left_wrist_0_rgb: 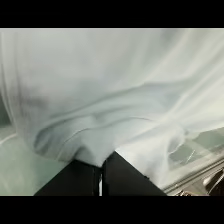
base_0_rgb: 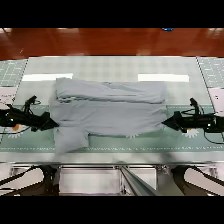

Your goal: Fold the shirts.

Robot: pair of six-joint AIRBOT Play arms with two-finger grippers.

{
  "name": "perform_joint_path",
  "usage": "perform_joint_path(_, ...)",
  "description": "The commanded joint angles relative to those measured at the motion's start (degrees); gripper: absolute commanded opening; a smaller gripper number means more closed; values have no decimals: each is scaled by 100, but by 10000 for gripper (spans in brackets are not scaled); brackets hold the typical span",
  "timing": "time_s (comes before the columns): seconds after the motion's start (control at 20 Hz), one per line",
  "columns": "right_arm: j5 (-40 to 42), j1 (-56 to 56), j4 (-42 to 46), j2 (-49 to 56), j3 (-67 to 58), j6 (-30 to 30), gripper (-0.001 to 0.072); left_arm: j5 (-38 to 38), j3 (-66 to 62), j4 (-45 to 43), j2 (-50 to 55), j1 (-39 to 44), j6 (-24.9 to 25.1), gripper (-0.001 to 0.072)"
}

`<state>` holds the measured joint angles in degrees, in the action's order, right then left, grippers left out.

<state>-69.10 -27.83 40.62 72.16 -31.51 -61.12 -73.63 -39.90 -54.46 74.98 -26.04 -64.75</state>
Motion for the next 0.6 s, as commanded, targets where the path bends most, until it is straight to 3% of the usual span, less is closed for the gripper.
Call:
perform_joint_path(0.0, 70, 90, -107, 17, -555, -232, 23, 306, -614, 442, 39, 37, -214, 20)
perform_joint_path(0.15, 404, 380, -107, 205, -1209, -435, 23, 715, -1263, 1049, 293, 409, -297, 19)
perform_joint_path(0.3, 479, 649, -111, 649, -1976, -632, 23, 1003, -2129, 1071, 793, 946, -531, 19)
perform_joint_path(0.55, 776, 868, -208, 1449, -2999, -809, 23, 1143, -3797, 1060, 2061, 1274, -1340, 19)
